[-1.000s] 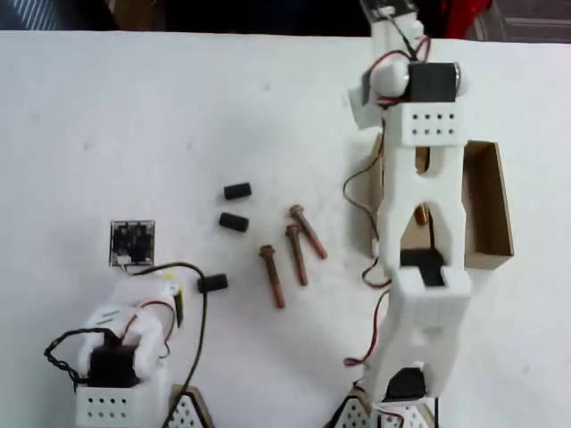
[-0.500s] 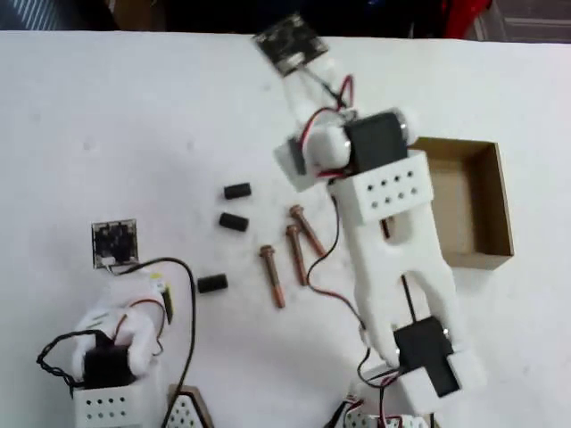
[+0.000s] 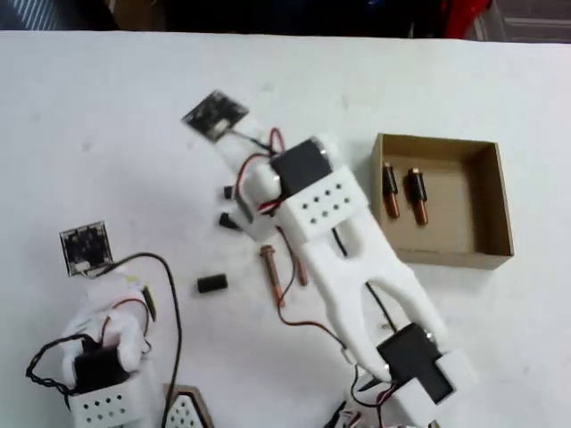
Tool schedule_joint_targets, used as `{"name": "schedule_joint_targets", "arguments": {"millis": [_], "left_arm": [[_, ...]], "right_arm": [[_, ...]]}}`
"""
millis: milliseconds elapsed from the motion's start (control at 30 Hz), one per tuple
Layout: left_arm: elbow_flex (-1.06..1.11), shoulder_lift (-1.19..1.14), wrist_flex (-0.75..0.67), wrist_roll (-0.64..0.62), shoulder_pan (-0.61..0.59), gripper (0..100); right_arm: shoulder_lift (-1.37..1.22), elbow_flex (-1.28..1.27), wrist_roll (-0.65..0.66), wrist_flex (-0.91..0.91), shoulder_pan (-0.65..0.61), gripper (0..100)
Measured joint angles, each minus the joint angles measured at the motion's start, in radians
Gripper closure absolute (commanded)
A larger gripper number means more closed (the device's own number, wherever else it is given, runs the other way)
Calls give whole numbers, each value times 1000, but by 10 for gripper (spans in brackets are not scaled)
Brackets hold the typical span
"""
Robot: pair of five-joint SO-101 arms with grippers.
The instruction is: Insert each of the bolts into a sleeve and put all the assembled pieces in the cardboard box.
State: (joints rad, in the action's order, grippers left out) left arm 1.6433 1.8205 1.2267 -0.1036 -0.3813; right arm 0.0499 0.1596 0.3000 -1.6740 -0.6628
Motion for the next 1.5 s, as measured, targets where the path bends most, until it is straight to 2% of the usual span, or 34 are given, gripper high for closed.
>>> {"name": "schedule_joint_targets", "arguments": {"millis": [400, 467, 600, 800, 967, 1200, 1367, 1500], "left_arm": [[0, 0, 0, 0, -43, 977], [0, 0, 0, 0, -71, 977], [41, 0, 0, 3, -87, 977], [52, 0, 2, 54, -95, 977], [52, 0, 2, 60, -124, 977], [52, 0, 2, 60, -173, 977], [52, 0, 2, 60, -178, 977], [52, 0, 8, 60, -195, 977]], "right_arm": [[0, -265, 0, 226, -15, 977], [0, -313, 51, 261, -25, 977], [0, -391, 233, 318, -68, 977], [0, -427, 315, 400, -84, 977], [0, -466, 453, 456, -87, 977], [0, -523, 488, 537, -86, 972], [0, -545, 489, 568, -137, 884], [0, -546, 489, 571, -180, 870]]}}
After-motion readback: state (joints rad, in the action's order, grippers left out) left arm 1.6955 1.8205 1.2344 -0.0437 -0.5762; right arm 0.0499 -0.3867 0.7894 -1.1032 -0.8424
